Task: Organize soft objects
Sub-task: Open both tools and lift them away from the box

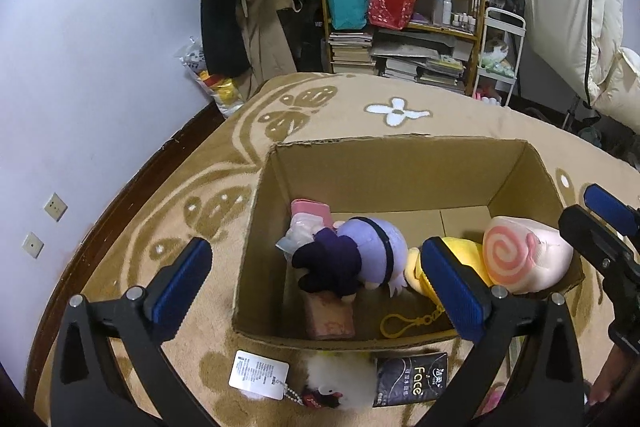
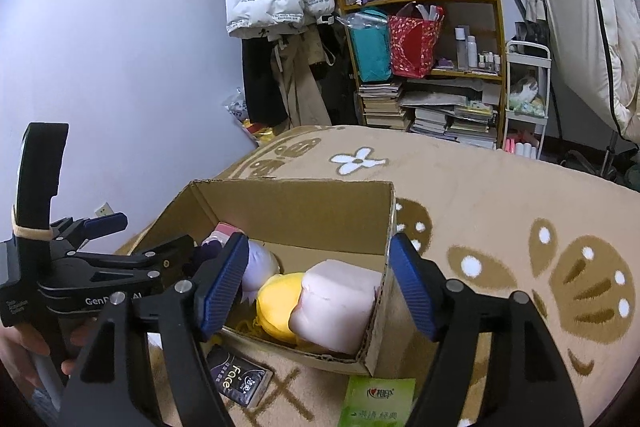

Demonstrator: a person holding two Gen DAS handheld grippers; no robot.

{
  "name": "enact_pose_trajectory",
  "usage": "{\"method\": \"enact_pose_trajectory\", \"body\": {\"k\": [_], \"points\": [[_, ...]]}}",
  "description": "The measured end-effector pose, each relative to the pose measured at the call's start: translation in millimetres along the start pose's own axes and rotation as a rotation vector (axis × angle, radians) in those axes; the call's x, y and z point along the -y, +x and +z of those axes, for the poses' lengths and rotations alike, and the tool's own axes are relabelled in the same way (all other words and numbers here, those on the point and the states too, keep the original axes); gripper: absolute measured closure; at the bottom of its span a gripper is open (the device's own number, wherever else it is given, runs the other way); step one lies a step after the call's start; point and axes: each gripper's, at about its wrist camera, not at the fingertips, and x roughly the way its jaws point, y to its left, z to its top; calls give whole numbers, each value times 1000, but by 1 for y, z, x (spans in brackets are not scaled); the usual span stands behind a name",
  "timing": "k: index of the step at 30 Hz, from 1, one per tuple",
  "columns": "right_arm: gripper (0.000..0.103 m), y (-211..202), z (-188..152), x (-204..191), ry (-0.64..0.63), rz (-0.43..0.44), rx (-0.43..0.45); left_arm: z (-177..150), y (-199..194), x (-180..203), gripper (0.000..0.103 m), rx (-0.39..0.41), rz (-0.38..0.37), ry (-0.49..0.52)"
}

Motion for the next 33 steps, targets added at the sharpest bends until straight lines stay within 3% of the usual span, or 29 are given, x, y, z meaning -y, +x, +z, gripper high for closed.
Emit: {"method": "enact_pose_trajectory", "body": {"k": [3,5,9,12,20,33], "points": [[22,-3,1,1,13,-3,-6,-1,-5,-6,0,1,-3,-20],[13,-8,1,1,26,-4,1,-2,-10,-9,0,4,1,-27],[10,-17,2,0,36,-12,7,-6,-28,-17,0,19,16,-41],[0,-26,1,-3,42,-17,15,-10,-44,-23,0,31,23,-47],[0,-49,-3,-16,23,-33,6,-20,-85,-29,0,51,39,-43],[0,-86,-36,-32,64,-64,-51,-57,-119,-52,0,-7,30,-83]]}}
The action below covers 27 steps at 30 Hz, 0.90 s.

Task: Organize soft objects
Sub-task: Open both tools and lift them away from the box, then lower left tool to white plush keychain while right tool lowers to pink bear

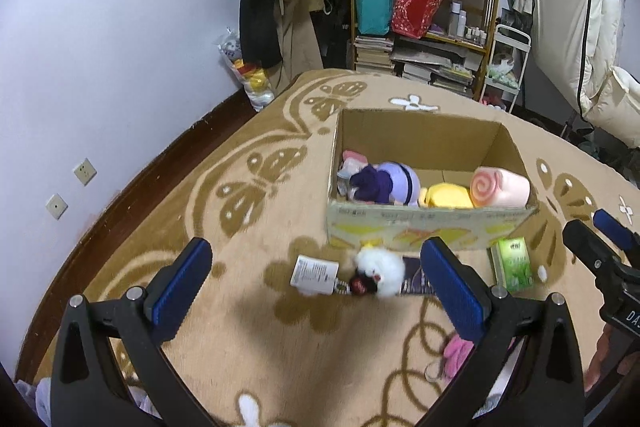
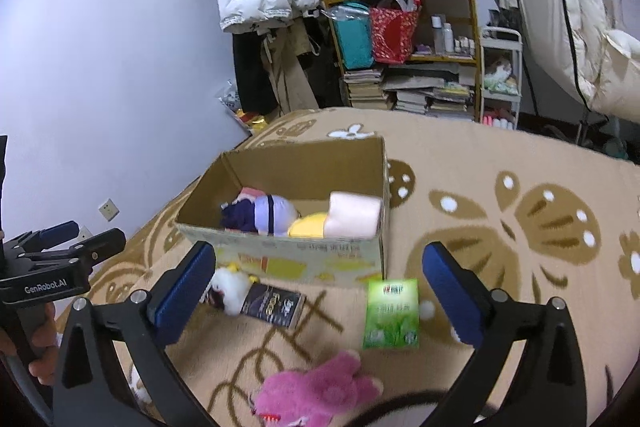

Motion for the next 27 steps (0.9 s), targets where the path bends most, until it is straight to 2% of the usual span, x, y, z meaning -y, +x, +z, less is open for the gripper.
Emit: {"method": "enact_pose_trajectory", "body": {"k": [9,13,27], "points": [[0,-3,-28,-3,20,-76,-45,-22,6,-5,0,-57,-10,-7],[0,2,-39,-4,13,-98,-68,-28,14,-2,0,-109,-24,4],[0,31,-69,2,54,-106,-205,-38,47,-2,0,-225,13,4]]}}
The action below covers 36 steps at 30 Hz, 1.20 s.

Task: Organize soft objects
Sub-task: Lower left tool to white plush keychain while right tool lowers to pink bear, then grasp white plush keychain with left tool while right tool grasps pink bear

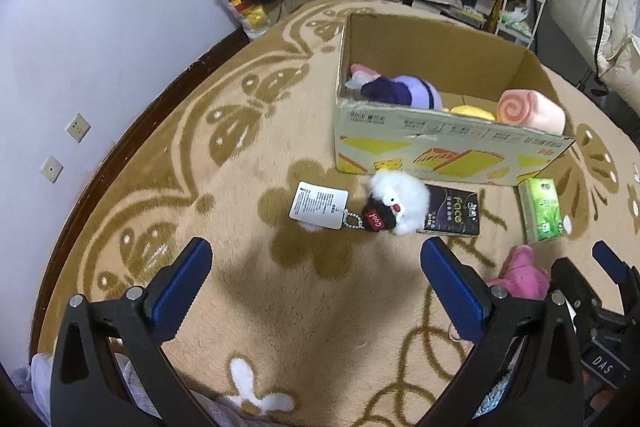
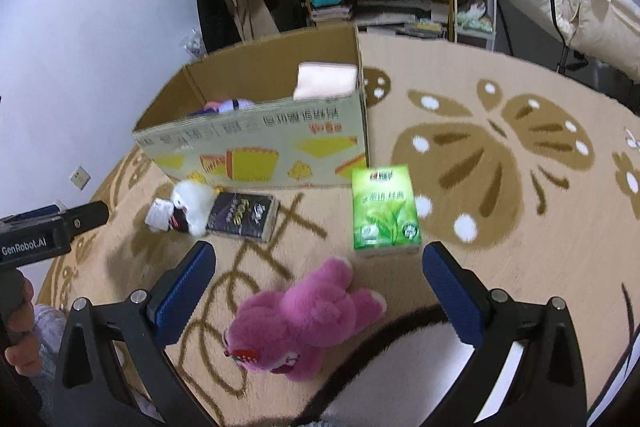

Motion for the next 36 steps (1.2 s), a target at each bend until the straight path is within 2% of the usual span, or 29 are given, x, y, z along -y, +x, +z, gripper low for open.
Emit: {"method": "enact_pose_trajectory", "body": {"k": [9,16,28,32,36], "points": [[2,28,-8,3,20,-9,-110,0,25,2,0,-71,18,-11],[3,43,-11,7,32,-36,-175,7,42,1,0,-77,35,-38],[3,59,-18,1,11,-45,-255,21,74,8,0,-96,-25,-47],[8,67,-17,2,11,-24,-281,22,89,11,0,-124,-63,-65],[10,71,-18,6,33,2,-299,26,97,15,0,-120,-80,-68]]}}
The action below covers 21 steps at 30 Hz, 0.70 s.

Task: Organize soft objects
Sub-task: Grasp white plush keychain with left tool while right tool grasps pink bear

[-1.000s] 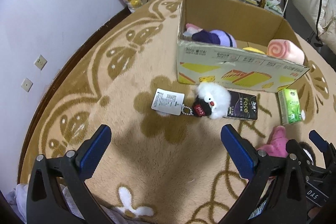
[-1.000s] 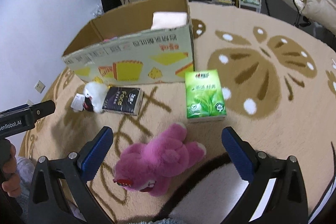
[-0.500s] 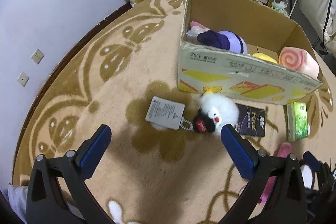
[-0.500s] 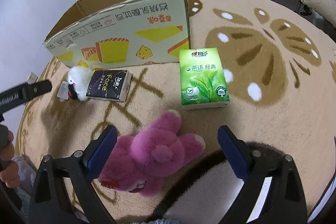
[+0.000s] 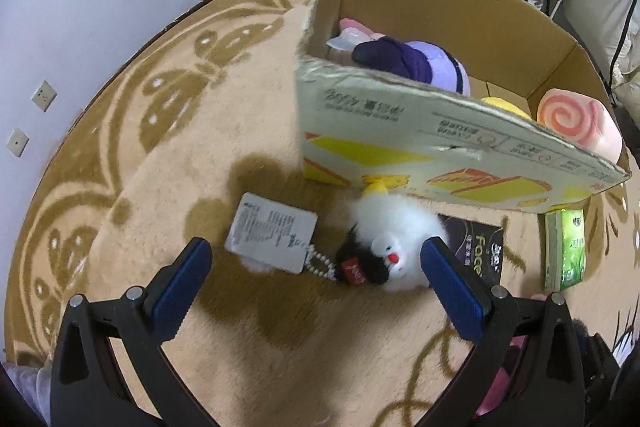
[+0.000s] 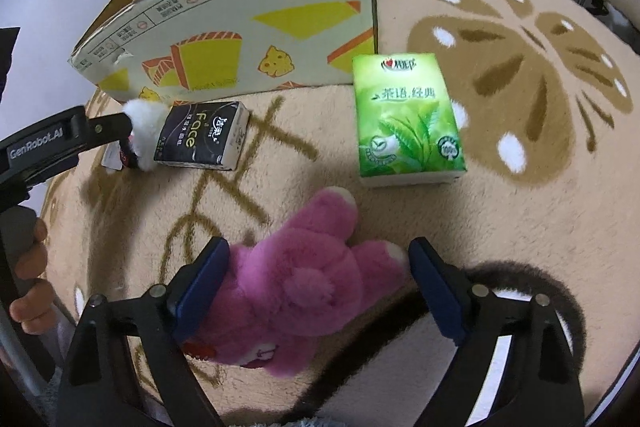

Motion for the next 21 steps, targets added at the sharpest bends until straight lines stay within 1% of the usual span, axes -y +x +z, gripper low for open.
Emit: {"method": "enact_pose_trajectory", "body": {"k": [3,5,9,11,13,14,16,18,19,20,21], "points": [[10,3,2,2,1,6,-7,3,7,5,0,-6,-14,10],[10,5,1,4,3,10,-10,4,14,7,0,-17,-8,13],[11,11,-2,6,10,19,-18,6,29,9,0,-42,-24,-3],[11,12,-2,6,11,20,-19,7,34,10,3,-48,-24,-7],[11,14,-3,8,14,22,-19,6,38,12,12,-57,-29,-4],[11,16,-3,8,15,22,-20,5,40,14,15,-60,-29,2],[11,17,-3,8,11,17,-21,3,38,19,33,-46,-9,29],[11,15,-3,7,10,13,-20,3,38,27,40,-47,-20,59],[11,15,-3,8,11,13,-21,2,37,29,45,-51,-22,67],[12,15,-3,6,13,13,-22,2,36,30,47,-50,-20,72],[13,14,-3,4,16,13,-23,1,34,32,52,-46,-21,77]]}}
